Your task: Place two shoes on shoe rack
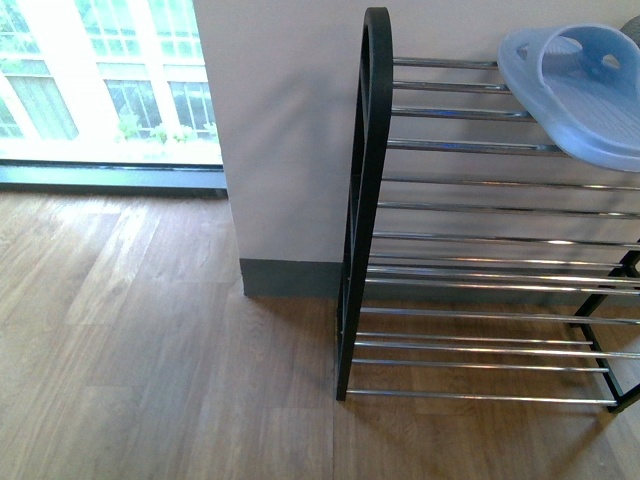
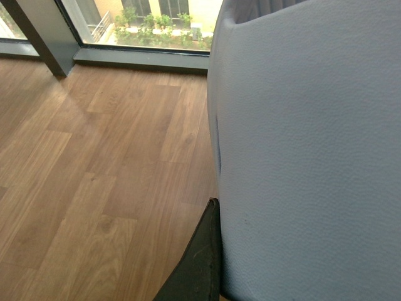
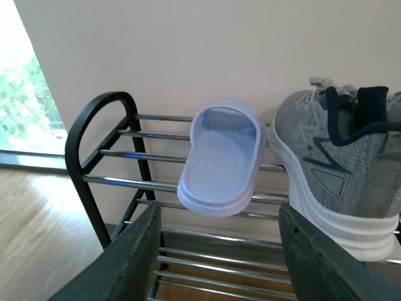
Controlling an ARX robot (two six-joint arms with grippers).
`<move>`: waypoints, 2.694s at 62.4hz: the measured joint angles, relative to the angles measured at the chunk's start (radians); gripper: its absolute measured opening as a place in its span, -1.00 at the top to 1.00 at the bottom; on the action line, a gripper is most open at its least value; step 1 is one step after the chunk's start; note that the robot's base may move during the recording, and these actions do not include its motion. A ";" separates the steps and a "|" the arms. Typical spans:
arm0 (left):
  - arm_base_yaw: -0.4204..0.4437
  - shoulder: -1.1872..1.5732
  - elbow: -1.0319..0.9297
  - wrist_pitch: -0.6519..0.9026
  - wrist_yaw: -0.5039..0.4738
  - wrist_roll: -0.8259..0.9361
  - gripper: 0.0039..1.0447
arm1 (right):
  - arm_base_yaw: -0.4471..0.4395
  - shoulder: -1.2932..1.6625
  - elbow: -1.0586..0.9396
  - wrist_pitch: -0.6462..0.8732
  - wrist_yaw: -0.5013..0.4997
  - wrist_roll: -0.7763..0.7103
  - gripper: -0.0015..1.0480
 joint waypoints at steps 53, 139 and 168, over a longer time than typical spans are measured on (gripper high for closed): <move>0.000 0.000 0.000 0.000 0.000 0.000 0.97 | 0.188 -0.373 -0.143 -0.201 0.180 -0.017 0.97; 0.001 0.000 0.000 0.000 -0.004 0.000 0.97 | 0.190 -0.665 -0.143 -0.499 0.177 -0.017 -0.81; -0.001 0.000 0.000 -0.001 0.001 0.000 0.97 | 0.191 -0.665 -0.143 -0.502 0.184 -0.017 -0.82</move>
